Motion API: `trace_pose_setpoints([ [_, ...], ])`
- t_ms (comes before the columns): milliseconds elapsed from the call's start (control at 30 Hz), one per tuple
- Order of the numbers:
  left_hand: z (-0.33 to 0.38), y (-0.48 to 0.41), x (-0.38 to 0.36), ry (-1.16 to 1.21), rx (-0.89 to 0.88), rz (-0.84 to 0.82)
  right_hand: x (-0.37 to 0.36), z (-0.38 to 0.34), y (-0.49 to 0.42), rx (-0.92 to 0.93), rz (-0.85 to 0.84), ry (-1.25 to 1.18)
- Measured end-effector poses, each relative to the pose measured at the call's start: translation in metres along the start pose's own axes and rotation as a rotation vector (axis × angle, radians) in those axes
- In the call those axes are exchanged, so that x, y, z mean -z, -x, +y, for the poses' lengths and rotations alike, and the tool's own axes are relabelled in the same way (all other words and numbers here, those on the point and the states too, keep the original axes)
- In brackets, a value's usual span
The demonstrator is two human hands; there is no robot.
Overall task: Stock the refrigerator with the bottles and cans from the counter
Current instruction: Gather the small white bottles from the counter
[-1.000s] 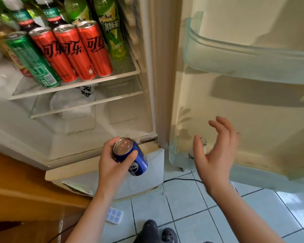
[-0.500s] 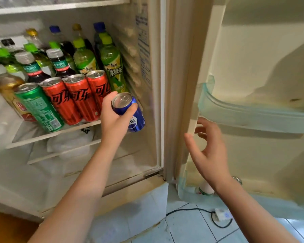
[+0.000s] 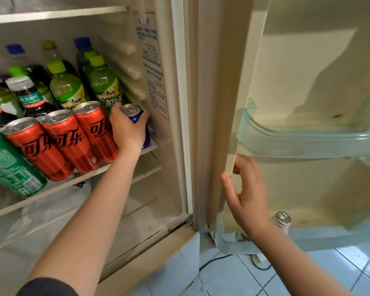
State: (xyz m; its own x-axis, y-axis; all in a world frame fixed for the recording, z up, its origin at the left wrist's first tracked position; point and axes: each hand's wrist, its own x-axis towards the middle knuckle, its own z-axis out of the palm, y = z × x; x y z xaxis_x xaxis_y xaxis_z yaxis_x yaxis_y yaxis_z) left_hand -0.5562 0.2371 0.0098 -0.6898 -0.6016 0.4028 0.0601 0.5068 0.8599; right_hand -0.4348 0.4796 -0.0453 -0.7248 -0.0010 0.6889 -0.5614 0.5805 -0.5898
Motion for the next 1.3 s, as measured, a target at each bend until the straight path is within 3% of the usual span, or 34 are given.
trace_pose_setpoints([
  [333, -0.013, 0.018, -0.006, 0.011, -0.08, 0.008, -0.006, -0.001, 0.001, 0.043, 0.065, -0.001],
  [533, -0.03, 0.058, 0.0, -0.137, -0.381, -0.084, -0.008, 0.001, 0.002, 0.053, 0.065, -0.004],
  [633, -0.034, 0.07, 0.004, -0.184, -0.431, -0.116, -0.009, -0.001, 0.003, 0.005, 0.052, -0.04],
  [833, -0.04, 0.105, 0.014, 0.007, -0.484, -0.16, -0.004, -0.005, 0.009, -0.069, 0.031, -0.08],
  [1000, -0.063, 0.156, 0.019, 0.115, -0.453, -0.382, 0.017, 0.001, 0.047, -0.143, -0.01, 0.032],
  [1133, -0.088, 0.211, 0.021, 0.186, -0.27, -0.574, 0.046, 0.012, 0.095, -0.289, 0.001, 0.18],
  [1300, -0.116, 0.283, 0.007, 0.077, -0.033, -1.027, 0.09, 0.026, 0.172, -0.566, -0.017, 0.348],
])
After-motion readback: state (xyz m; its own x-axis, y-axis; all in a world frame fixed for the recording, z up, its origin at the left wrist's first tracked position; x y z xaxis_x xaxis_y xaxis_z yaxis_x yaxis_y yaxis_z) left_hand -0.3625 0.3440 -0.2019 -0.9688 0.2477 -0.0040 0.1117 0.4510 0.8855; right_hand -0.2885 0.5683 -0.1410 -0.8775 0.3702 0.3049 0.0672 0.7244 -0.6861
